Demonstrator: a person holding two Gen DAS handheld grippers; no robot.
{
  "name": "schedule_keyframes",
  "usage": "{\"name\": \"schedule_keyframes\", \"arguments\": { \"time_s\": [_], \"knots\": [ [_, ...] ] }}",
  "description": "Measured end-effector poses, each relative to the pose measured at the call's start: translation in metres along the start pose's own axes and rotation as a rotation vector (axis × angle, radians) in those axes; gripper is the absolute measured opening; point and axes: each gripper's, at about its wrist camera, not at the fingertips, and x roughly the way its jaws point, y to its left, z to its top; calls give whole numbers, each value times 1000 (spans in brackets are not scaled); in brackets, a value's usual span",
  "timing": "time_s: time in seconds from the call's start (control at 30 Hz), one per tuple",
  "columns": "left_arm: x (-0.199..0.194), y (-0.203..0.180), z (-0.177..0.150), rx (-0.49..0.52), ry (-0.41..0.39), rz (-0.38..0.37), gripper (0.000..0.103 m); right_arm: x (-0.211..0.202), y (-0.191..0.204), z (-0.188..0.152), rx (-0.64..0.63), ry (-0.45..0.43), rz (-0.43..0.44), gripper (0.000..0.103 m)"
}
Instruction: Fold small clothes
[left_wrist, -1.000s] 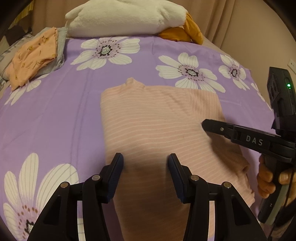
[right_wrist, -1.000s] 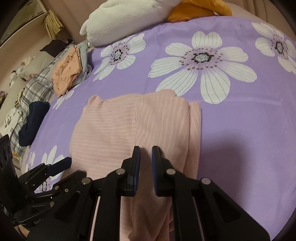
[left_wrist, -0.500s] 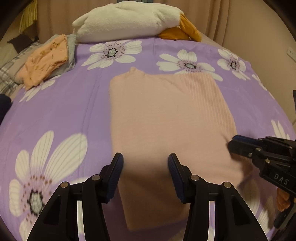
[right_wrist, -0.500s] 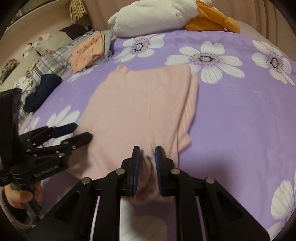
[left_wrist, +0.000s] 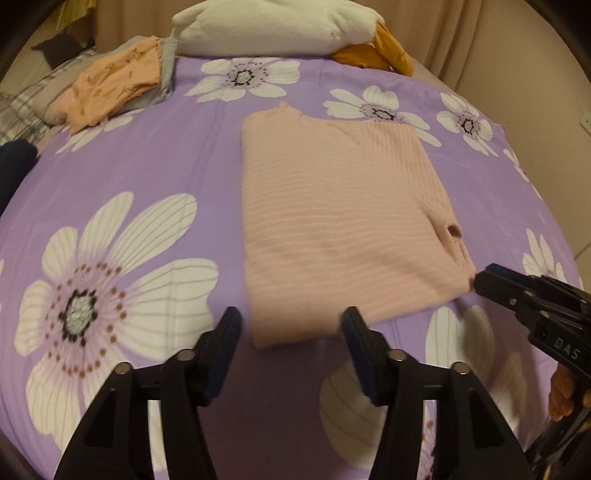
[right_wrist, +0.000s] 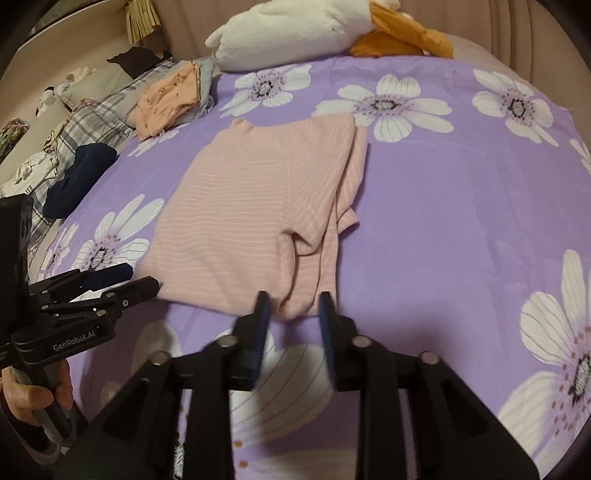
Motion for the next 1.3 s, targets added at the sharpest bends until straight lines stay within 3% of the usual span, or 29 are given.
{"name": "schedule_keyframes", "arguments": {
  "time_s": [0.13,0.23,0.27,0.33,0.5,0.67,0.87,1.0,1.13,1.3],
  "knots": [
    [-17,-1,-2,-9,-12,13,59,-23,8,0,-8,-44,-14,56],
    [-31,0,-1,-19,-33,22,86,-38,14,0,-19,-75,-32,67],
    [-37,0,-1,-18,-50,24,89,-43,16,0,-23,-87,-38,69],
    [-47,-1,0,-14,-75,29,89,-50,19,1,-27,-105,-44,78],
    [-66,-2,1,-18,-99,33,95,-68,27,1,-42,-141,-58,83],
    [-80,0,2,-40,-123,68,98,-81,32,1,-57,-177,-59,101],
    [-99,-2,3,-36,-141,144,98,-94,37,3,-46,-192,-67,103],
    [-108,-3,4,-43,-135,112,99,-104,40,6,-37,-207,-84,103],
    [-112,-7,4,-34,-130,187,99,-113,44,9,-33,-224,-87,103],
    [-113,-7,4,-54,-126,153,99,-99,45,7,-37,-191,-113,103]
  ]
}}
